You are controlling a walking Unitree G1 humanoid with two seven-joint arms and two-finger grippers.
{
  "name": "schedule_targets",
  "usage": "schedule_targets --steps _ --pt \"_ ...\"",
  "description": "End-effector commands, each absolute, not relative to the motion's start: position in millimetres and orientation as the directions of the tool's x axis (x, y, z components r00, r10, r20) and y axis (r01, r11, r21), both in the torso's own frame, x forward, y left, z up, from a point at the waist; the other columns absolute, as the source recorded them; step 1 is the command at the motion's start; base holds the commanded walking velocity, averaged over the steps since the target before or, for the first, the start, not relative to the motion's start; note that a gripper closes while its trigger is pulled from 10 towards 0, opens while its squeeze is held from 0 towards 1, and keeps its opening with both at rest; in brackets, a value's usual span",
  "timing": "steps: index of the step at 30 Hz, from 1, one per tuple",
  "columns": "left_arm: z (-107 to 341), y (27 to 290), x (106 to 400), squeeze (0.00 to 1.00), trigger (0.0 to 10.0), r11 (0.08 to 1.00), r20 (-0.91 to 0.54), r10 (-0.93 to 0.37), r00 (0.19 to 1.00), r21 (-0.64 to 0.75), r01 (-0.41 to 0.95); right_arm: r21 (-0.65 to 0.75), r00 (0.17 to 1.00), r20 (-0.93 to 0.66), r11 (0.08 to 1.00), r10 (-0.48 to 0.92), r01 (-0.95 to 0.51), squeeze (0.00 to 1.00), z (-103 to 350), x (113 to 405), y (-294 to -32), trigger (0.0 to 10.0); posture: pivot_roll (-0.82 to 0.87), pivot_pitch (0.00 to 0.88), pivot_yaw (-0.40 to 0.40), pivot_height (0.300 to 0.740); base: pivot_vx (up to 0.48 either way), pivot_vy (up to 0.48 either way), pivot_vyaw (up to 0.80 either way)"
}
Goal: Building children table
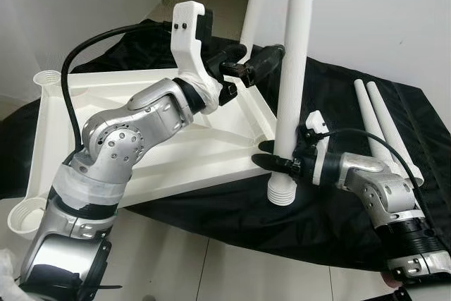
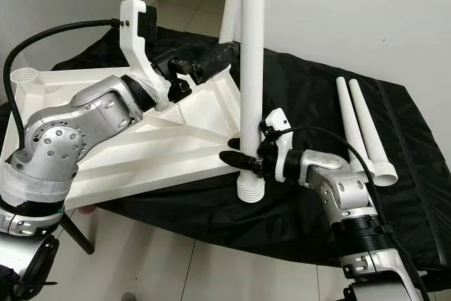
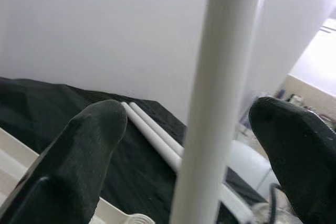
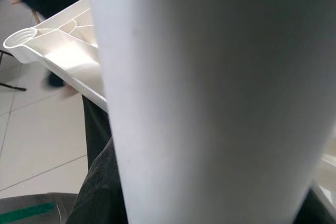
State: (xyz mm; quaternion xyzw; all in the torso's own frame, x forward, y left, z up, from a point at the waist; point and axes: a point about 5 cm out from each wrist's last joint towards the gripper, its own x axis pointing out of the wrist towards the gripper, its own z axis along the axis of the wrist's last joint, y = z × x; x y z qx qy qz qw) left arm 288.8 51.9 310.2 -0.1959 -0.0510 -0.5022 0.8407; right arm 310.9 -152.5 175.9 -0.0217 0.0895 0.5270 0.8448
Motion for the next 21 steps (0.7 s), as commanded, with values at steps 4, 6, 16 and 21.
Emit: schedule_targets --steps 4,6,16,21 --pt "321 44 245 0.0 10.0 -0.33 0.377 -0.873 -0.308 0.009 0.944 0.075 0.384 -0.198 0.404 0.902 -0.911 0.0 172 311 -147 10.0 0.05 0.0 -0.132 0.74 0.0 0.0 0.0" --pt "320 43 246 0.0 10.0 -0.338 0.365 -0.877 -0.313 -0.006 0.941 0.078 0.353 -0.207 0.376 0.912 -0.923 0.0 172 311 -144 10.0 0.06 0.0 -0.131 0.74 0.0 0.0 0.0" --pt "318 36 252 0.0 10.0 -0.354 0.314 -0.889 -0.334 -0.008 0.935 0.063 0.177 -0.247 0.198 0.953 -0.978 0.0 174 302 -132 10.0 0.05 0.0 -0.121 0.74 0.0 0.0 0.0" --pt "321 38 253 0.0 10.0 -0.381 0.317 -0.879 -0.356 -0.019 0.925 0.064 0.179 -0.247 0.2 0.952 -0.978 0.0 175 302 -133 10.0 0.05 0.0 -0.114 0.74 0.0 0.0 0.0"
